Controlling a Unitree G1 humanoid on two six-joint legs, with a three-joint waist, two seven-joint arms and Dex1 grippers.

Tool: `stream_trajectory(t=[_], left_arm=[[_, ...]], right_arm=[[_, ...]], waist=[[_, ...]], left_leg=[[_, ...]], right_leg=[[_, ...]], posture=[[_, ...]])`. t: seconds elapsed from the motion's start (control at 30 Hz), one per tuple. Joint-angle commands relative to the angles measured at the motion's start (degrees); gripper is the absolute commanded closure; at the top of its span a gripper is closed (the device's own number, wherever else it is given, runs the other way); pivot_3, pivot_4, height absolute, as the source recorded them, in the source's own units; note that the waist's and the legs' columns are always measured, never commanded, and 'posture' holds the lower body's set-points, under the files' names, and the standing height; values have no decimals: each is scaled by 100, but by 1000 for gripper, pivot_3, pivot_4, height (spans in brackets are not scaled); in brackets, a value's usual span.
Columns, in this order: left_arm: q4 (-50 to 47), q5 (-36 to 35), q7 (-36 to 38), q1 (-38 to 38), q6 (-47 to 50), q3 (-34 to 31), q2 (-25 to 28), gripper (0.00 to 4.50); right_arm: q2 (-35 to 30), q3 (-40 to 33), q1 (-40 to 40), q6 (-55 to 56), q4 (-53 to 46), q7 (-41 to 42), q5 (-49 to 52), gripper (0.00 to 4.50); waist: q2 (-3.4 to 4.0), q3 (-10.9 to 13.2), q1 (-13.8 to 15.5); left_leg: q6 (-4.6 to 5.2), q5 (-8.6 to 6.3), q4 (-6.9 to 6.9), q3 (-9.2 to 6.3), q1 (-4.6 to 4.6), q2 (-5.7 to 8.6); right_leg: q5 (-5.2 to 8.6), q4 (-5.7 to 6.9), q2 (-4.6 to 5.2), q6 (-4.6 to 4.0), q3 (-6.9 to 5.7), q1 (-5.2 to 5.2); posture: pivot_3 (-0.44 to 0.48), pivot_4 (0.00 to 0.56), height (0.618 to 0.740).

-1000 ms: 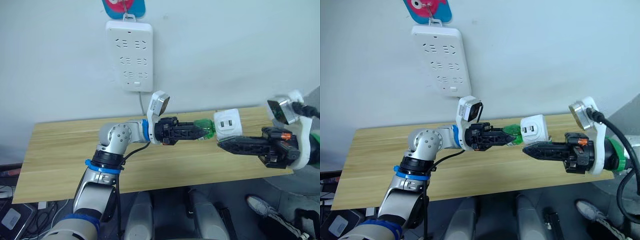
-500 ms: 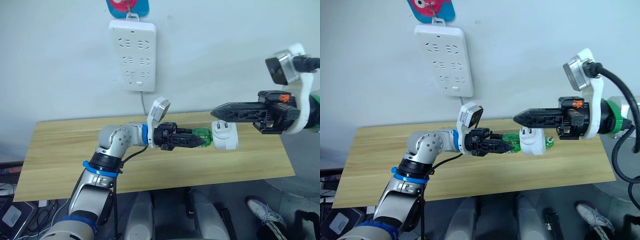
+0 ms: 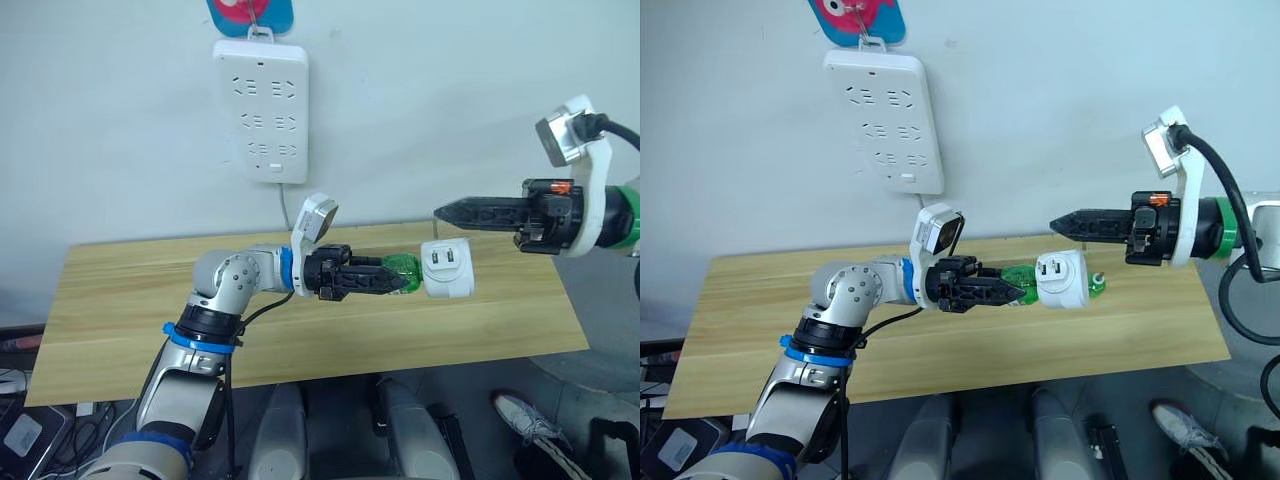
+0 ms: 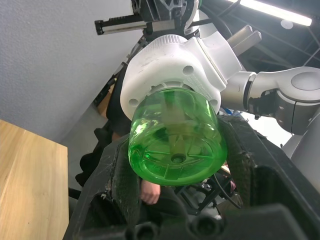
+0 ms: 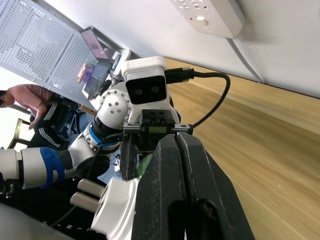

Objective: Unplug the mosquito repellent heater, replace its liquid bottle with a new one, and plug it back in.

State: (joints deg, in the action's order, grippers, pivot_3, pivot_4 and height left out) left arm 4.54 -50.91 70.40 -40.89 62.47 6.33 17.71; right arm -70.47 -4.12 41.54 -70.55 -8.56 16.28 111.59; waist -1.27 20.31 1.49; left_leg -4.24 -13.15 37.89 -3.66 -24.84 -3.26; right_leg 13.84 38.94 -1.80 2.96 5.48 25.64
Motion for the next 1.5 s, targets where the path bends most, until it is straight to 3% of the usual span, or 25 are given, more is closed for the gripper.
stream_trajectory(t=[0.03, 0.1, 0.2, 0.43, 0.67, 1.1, 1.27, 1.5], left_arm=[[-116, -146, 27, -10, -4, -145, 18, 2219], [-36, -106, 48, -41, -48, -140, 27, 2219], [13, -100, 33, -74, -61, -138, -9, 2219], [-75, 9, 95, -37, -147, -25, -12, 2219], [-170, 47, 175, -15, -171, 46, 38, 2219], [-276, 125, 366, 88, -320, 219, 163, 2219], [-263, 91, 419, 78, -316, 238, 197, 2219], [-43, -19, 169, -88, -162, 1, 49, 2219]], right_arm=[[-782, -840, -596, -794, -316, 1199, 141, 4456], [-1043, -1119, -1082, -960, -747, 1792, 141, 4456], [-1115, -1230, -1546, -548, -1275, 1980, 141, 4456], [-423, -549, -1237, 752, -1504, 912, 141, 4456], [31, -130, -686, 844, -1085, -8, 141, 4456], [737, 3, -183, 828, -243, -1389, 141, 4456], [763, -21, -334, 703, -74, -1553, 11, 4456], [726, -145, -1230, 599, -930, -1336, 19, 4456]], waist=[[0, 0, 32], [0, -1, 32], [2, -2, -7], [2, -3, -38], [1, -3, -14], [1, -3, -16], [1, -3, -16], [1, -3, -10]], left_leg=[[0, 0, 0, -2, -3, 0], [1, -1, -1, -2, -5, 1], [1, -1, 1, -1, -1, 0], [1, 2, 8, 3, 7, -1], [1, 2, 5, 4, 2, 0], [1, 2, 6, 4, -3, -1], [2, 2, 3, 4, -4, -1], [2, 1, 3, 4, -7, 0]], right_leg=[[0, -1, 0, 0, -3, 0], [-3, -3, 0, -6, -3, 2], [-11, -2, 0, -18, -2, -1], [-11, 7, -2, 3, 6, -2], [-12, 2, -2, 3, 6, 0], [-19, 0, -2, -9, 7, 3], [-21, 0, -2, -13, 6, 6], [-19, 0, -2, -10, 6, 8]], posture=[[141, 299, 740], [137, 298, 740], [136, 293, 740], [133, 292, 740], [136, 297, 740], [132, 303, 740], [133, 306, 740], [138, 313, 740]])
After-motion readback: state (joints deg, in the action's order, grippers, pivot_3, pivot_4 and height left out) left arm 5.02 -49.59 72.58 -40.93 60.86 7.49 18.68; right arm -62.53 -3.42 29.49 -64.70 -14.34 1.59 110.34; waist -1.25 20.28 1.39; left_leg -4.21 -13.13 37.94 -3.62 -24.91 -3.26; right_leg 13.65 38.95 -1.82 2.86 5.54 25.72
